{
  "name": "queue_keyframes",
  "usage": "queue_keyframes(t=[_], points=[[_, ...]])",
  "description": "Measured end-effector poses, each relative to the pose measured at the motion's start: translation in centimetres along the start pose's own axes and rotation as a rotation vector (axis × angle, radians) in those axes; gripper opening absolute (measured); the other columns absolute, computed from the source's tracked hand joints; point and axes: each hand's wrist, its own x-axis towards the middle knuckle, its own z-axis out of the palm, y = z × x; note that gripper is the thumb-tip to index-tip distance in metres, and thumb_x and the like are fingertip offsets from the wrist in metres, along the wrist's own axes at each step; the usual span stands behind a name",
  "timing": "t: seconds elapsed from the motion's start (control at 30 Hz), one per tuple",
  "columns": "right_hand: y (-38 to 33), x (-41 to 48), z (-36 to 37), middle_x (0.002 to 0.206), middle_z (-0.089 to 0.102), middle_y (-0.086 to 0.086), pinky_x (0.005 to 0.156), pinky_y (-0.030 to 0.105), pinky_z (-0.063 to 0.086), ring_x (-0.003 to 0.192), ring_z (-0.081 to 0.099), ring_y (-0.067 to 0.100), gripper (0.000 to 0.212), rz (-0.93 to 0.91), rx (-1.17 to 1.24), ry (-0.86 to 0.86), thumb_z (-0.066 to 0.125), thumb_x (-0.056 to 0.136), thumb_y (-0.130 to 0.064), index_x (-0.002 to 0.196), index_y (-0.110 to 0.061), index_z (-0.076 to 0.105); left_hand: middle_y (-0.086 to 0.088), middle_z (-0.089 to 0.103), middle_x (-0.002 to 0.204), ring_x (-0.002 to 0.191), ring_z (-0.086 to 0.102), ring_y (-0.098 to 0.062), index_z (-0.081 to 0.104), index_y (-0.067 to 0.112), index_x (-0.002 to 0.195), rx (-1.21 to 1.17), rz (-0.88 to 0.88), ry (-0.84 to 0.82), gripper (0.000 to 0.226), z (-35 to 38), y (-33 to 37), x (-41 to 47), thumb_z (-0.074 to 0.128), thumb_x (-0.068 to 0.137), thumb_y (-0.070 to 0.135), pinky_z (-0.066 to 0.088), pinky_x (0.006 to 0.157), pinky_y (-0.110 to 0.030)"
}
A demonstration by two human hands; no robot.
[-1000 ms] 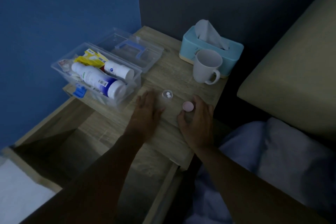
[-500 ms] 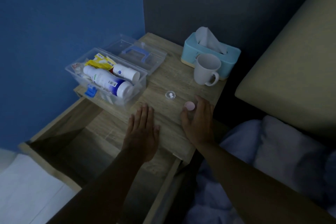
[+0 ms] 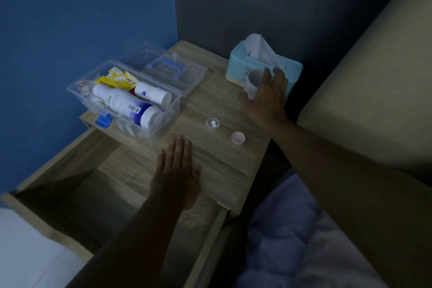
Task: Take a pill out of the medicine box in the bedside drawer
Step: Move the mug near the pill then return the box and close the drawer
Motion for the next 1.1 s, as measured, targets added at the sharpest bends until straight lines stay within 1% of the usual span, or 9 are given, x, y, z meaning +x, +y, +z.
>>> queue_keyframes(t=[0.03,0.1,0.17,0.3,0.43,0.5,0.67,0.87,1.1], points=[[0.1,0.8,-0.1,0.152,0.022,0.014,0.112,0.041,0.032,0.141,0.023,0.032,0.085,0.048,-0.064,-0.049,0.068,0.082,-0.042,0.149,-0.006,0.028,-0.009,-0.016,0.164,0.152,-0.011,-0.023,-0.01,0.015,0.155,-0.004,0.001,0.002,0.069,0.1,-0.1,0.1,0.012,0.099,0.049,0.0,0.123,-0.045],[0.3,2.0,-0.4,0.148,0.027,0.015,0.111,0.041,0.034,0.137,0.028,0.032,0.086,0.081,-0.135,-0.083,0.07,0.08,-0.046,0.145,-0.002,0.034,-0.008,-0.016,0.164,0.152,-0.012,-0.023,-0.01,0.016,0.155,-0.013,0.002,0.009,0.069,0.3,-0.1,0.1,0.011,0.099,0.049,-0.001,0.123,-0.045],[0.5,2.8,-0.6,0.144,0.03,0.014,0.109,0.039,0.036,0.133,0.032,0.031,0.084,0.087,-0.145,-0.09,0.074,0.077,-0.048,0.14,-0.002,0.04,-0.008,-0.016,0.164,0.152,-0.011,-0.023,-0.01,0.016,0.155,-0.016,0.002,0.017,0.069,0.5,-0.2,0.1,0.01,0.098,0.05,-0.001,0.123,-0.045],[0.4,3.9,-1.0,0.143,0.035,0.014,0.105,0.039,0.038,0.129,0.038,0.031,0.09,0.133,-0.128,-0.132,0.081,0.069,-0.05,0.138,-0.005,0.044,-0.008,-0.013,0.165,0.152,-0.009,-0.023,-0.008,0.016,0.156,-0.011,-0.001,0.039,0.069,0.6,-0.1,0.1,0.009,0.098,0.049,0.0,0.123,-0.045],[0.2,3.6,-1.6,0.137,0.041,0.013,0.101,0.036,0.04,0.126,0.044,0.029,0.094,0.073,-0.1,-0.142,0.086,0.064,-0.049,0.136,-0.005,0.044,-0.008,-0.014,0.165,0.152,-0.011,-0.023,-0.009,0.017,0.155,-0.01,-0.003,0.023,0.069,0.4,-0.2,0.2,0.01,0.098,0.05,-0.002,0.123,-0.044],[-0.1,3.0,-1.9,0.136,0.044,0.012,0.102,0.036,0.043,0.126,0.046,0.028,0.095,0.038,-0.064,-0.143,0.087,0.062,-0.049,0.136,-0.005,0.047,-0.008,-0.014,0.165,0.152,-0.01,-0.023,-0.01,0.017,0.155,0.0,-0.006,0.019,0.069,0.3,-0.1,0.1,0.01,0.098,0.049,-0.002,0.123,-0.045],[-1.4,1.5,-2.9,0.126,0.055,0.01,0.099,0.038,0.048,0.118,0.053,0.024,0.083,-0.05,0.043,-0.176,0.088,0.058,-0.048,0.124,-0.007,0.059,-0.009,-0.012,0.165,0.153,-0.008,-0.024,-0.009,0.016,0.156,0.041,-0.006,0.017,0.069,-0.1,0.1,-0.1,0.011,0.099,0.049,0.002,0.124,-0.046],[-2.6,-0.1,-3.0,0.129,0.052,0.012,0.096,0.032,0.045,0.12,0.051,0.025,0.09,-0.087,0.039,-0.205,0.089,0.057,-0.047,0.129,-0.006,0.055,-0.008,-0.013,0.165,0.153,-0.009,-0.024,-0.009,0.016,0.156,0.022,-0.002,0.013,0.068,-0.3,0.2,-0.3,0.01,0.099,0.048,0.001,0.124,-0.045],[-2.7,-0.9,-2.1,0.128,0.051,0.011,0.098,0.037,0.047,0.12,0.051,0.027,0.089,-0.071,0.0,-0.209,0.089,0.055,-0.047,0.126,-0.006,0.055,-0.008,-0.013,0.165,0.153,-0.01,-0.024,-0.009,0.014,0.156,0.007,0.001,0.011,0.068,-0.6,0.4,-0.4,0.012,0.1,0.046,0.001,0.124,-0.046]])
